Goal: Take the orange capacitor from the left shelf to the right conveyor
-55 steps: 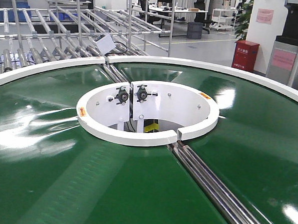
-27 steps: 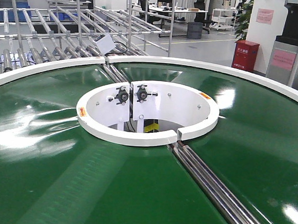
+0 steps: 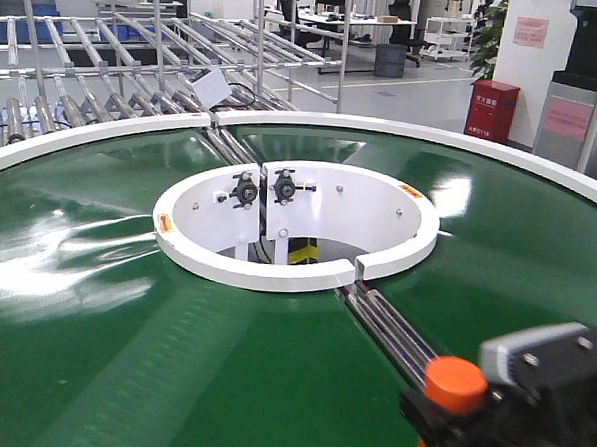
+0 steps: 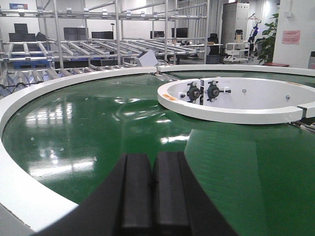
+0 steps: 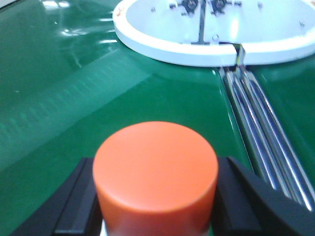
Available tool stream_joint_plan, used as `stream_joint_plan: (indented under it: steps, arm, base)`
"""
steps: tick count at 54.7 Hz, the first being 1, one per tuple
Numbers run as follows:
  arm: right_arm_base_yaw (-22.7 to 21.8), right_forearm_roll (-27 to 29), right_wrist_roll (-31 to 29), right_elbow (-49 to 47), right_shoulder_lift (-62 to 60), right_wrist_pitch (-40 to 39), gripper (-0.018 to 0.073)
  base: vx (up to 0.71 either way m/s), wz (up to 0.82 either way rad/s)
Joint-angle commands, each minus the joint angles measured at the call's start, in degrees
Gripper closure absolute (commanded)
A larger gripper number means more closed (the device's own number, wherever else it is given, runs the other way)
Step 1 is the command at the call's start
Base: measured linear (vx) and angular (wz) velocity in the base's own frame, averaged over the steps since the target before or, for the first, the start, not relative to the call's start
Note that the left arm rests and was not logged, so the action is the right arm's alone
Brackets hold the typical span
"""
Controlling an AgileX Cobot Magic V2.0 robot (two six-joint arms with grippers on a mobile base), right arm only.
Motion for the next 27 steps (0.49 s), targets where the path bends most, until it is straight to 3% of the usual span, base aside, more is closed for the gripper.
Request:
stream_joint_plan:
  steps: [1,7,14,27]
  arm:
    - [-2.2,2.2,-5.4,-4.3,5.5,-12.1,0.0222]
    - [-5.7,1.2,-5.9,-7.2,16.8,-23.6,0.0222]
    - [-5.8,-0.3,-6.3,-9.5,26.0,-32.6,0.0222]
    - [-6.4,-1.0,-7.4,-16.3,39.1,-39.4,0.0222]
  base:
    - [0.0,0.0]
    - [0.0,0.0]
    - [0.0,0.0]
    - [0.0,0.0]
